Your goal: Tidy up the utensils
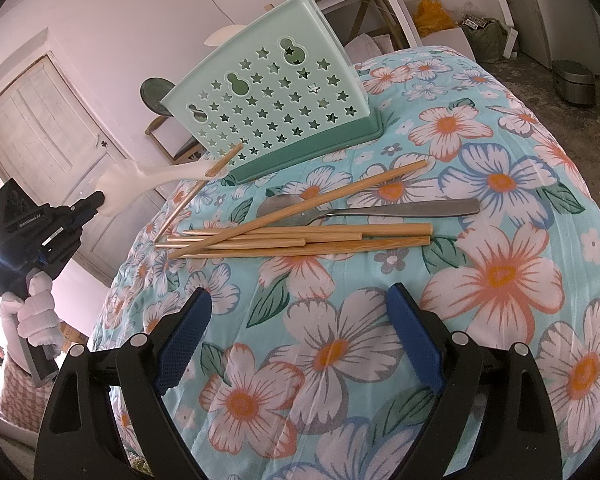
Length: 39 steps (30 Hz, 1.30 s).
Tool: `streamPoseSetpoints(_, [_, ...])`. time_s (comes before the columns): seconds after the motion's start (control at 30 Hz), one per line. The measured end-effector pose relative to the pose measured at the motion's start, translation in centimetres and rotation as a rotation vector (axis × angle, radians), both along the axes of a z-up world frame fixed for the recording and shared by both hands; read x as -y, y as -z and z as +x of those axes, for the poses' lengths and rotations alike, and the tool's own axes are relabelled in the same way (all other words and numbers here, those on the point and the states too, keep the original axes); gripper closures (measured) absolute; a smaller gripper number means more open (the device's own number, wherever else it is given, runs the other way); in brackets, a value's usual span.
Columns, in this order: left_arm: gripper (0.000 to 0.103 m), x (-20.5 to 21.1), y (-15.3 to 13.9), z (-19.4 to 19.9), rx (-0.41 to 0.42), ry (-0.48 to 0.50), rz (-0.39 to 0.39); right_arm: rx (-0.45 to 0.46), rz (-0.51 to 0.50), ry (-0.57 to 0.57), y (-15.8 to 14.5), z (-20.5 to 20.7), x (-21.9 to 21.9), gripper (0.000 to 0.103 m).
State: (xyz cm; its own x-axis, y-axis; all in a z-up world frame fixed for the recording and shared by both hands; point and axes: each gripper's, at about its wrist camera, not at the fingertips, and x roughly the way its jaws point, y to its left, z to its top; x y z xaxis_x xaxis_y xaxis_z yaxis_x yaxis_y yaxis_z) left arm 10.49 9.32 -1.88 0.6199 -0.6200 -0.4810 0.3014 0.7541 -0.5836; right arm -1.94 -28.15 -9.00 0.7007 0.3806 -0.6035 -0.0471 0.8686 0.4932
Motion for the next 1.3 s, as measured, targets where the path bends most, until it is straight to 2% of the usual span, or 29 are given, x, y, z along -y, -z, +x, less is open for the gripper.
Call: streamPoseSetpoints(1.3, [0.102, -0.05, 0.01, -0.62, 0.022, -0.016, 0.024, 0.004, 0.004, 0.002, -0.18, -0.09, 0.06, 0.016])
